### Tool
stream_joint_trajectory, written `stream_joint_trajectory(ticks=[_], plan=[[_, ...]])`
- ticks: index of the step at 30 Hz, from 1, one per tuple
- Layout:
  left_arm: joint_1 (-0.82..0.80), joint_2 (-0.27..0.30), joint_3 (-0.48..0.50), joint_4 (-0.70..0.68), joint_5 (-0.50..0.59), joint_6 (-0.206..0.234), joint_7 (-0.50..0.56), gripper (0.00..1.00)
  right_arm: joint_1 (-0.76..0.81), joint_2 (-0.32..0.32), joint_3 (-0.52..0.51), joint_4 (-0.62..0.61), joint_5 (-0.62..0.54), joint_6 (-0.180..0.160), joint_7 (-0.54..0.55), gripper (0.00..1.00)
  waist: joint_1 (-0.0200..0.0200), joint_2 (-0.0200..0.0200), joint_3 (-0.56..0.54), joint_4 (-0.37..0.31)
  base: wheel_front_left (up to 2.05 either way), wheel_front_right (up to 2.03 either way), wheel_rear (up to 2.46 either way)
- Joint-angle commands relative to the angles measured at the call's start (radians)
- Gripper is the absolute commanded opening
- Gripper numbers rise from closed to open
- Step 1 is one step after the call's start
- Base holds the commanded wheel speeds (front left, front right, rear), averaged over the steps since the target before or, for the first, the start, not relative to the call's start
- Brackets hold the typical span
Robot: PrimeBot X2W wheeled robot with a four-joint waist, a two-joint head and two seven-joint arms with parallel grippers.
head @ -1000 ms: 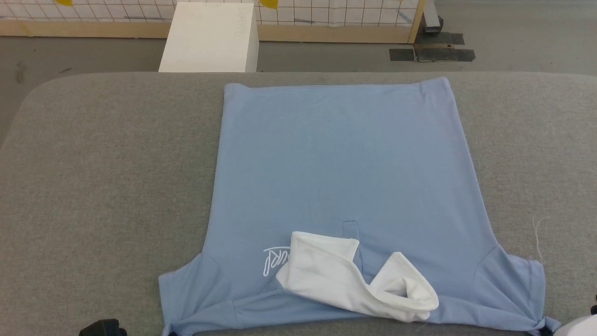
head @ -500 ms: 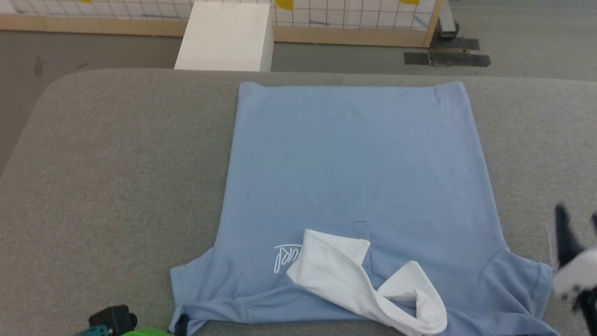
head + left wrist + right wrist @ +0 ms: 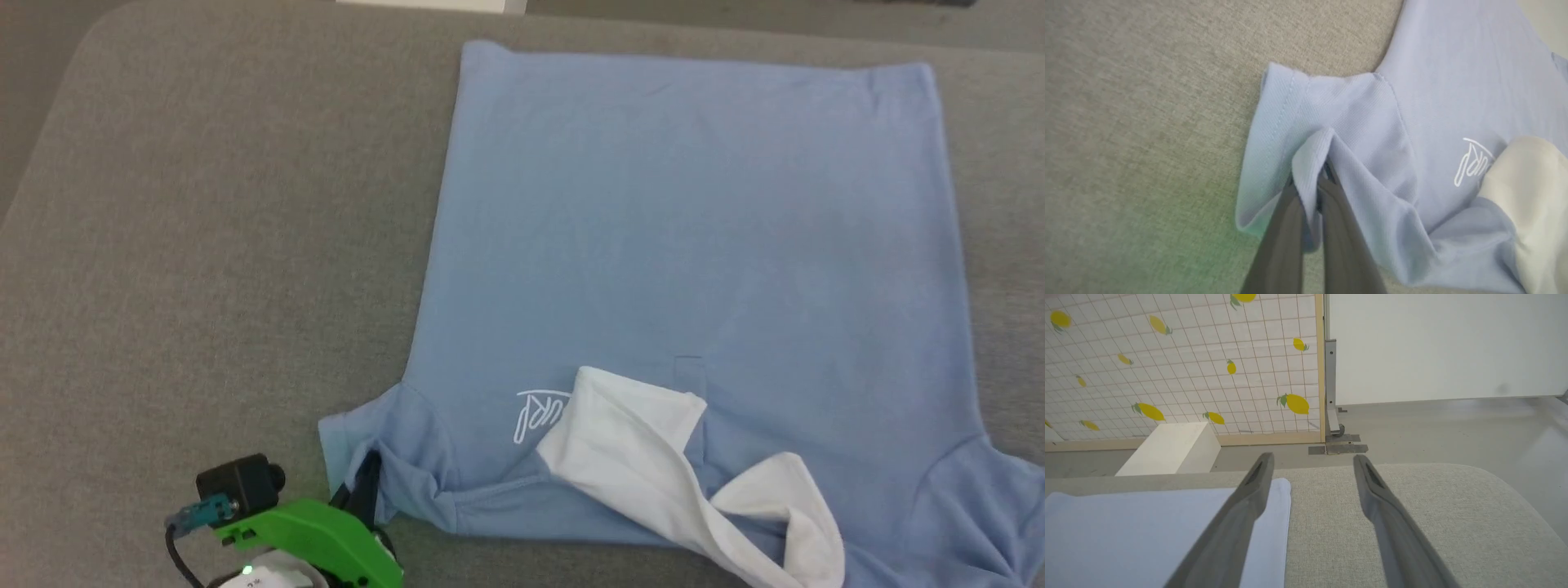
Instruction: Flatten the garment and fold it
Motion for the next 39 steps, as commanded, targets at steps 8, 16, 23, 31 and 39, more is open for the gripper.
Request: stream_joint_trajectory(ticks=[8, 16, 23, 31, 39], plan=[[-0.077, -0.038, -0.04, 0.016, 0.0, -0.033, -0.058, 0.0, -0.236, -0.141, 0.094, 0.108, -0.002, -0.002, 0.203, 1.0, -0.0001, -0.0001, 0.279, 0.15, 0.0, 0.0, 0.0], [-0.123, -0.058, -0.072, 0.064, -0.019, -0.061, -0.095, 0.0, -0.326, -0.2, 0.123, 0.148, 0.006, -0.002, 0.433, 1.0, -0.0001, -0.0001, 0.36, 0.196, 0.0, 0.0, 0.0], [-0.138, -0.064, -0.083, 0.099, -0.029, -0.069, -0.115, 0.0, -0.342, -0.199, 0.102, 0.148, -0.023, -0.002, 0.619, 0.36, -0.0001, -0.0001, 0.374, 0.206, 0.0, 0.0, 0.0], [-0.13, -0.057, -0.079, 0.131, -0.039, -0.078, -0.133, 0.0, -0.218, -0.181, -0.015, 0.044, -0.025, -0.002, 0.382, 0.0, -0.0001, -0.0001, 0.283, 0.188, 0.0, 0.0, 0.0], [-0.071, -0.013, -0.044, 0.124, -0.048, -0.061, -0.127, 0.0, 0.085, -0.06, -0.112, -0.056, 0.003, -0.002, -0.072, 0.0, -0.0001, -0.0001, 0.074, 0.108, 0.0, 0.0, 0.0]])
